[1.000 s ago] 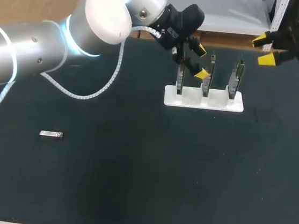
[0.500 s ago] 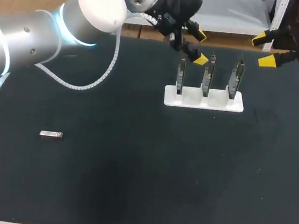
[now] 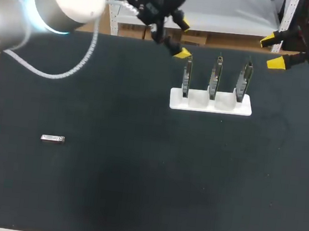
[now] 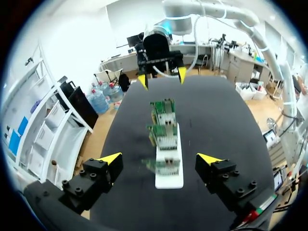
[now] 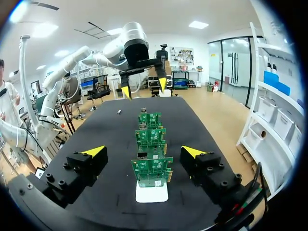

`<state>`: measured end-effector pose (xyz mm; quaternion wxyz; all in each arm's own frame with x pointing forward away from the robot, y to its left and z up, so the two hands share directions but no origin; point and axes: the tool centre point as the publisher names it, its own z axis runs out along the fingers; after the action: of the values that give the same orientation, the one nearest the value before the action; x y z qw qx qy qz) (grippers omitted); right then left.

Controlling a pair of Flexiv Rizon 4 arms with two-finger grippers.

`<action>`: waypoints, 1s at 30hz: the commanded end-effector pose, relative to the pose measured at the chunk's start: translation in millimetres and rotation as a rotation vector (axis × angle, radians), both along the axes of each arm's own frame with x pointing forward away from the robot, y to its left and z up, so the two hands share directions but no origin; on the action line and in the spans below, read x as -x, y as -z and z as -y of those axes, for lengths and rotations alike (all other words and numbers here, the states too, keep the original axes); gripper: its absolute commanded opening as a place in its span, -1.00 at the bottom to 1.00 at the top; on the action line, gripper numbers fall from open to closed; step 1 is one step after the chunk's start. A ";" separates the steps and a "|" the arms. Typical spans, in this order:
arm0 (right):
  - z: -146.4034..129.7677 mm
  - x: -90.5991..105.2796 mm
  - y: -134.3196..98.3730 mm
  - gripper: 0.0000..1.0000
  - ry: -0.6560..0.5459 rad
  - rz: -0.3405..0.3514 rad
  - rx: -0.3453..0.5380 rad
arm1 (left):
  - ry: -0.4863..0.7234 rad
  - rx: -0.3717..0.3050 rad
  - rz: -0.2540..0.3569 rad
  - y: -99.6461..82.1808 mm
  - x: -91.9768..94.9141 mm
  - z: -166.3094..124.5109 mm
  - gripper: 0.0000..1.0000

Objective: Pick up the optical module with the left hand, and insert it into the network port with the right hand.

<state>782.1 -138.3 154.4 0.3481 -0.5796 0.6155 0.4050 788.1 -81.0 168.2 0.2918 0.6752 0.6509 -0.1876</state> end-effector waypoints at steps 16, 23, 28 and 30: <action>-0.2 1.9 -0.2 1.00 0.004 0.003 0.001 | -0.171 -0.263 -0.013 29.5 46.2 -141.1 1.00; -0.2 1.9 -0.2 1.00 0.004 0.003 0.001 | -0.214 -0.345 -0.072 45.6 63.1 -189.0 1.00; -0.2 1.9 -0.2 1.00 0.004 0.003 0.001 | -0.195 -0.429 -0.112 62.5 81.5 -221.6 1.00; -0.2 1.9 -0.2 1.00 0.004 0.003 0.001 | -0.196 -0.448 -0.131 68.0 87.8 -234.5 1.00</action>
<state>782.1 -138.4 154.4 0.3481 -0.5796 0.6155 0.4050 706.8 142.4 100.0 0.1091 0.6441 0.7553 -0.0525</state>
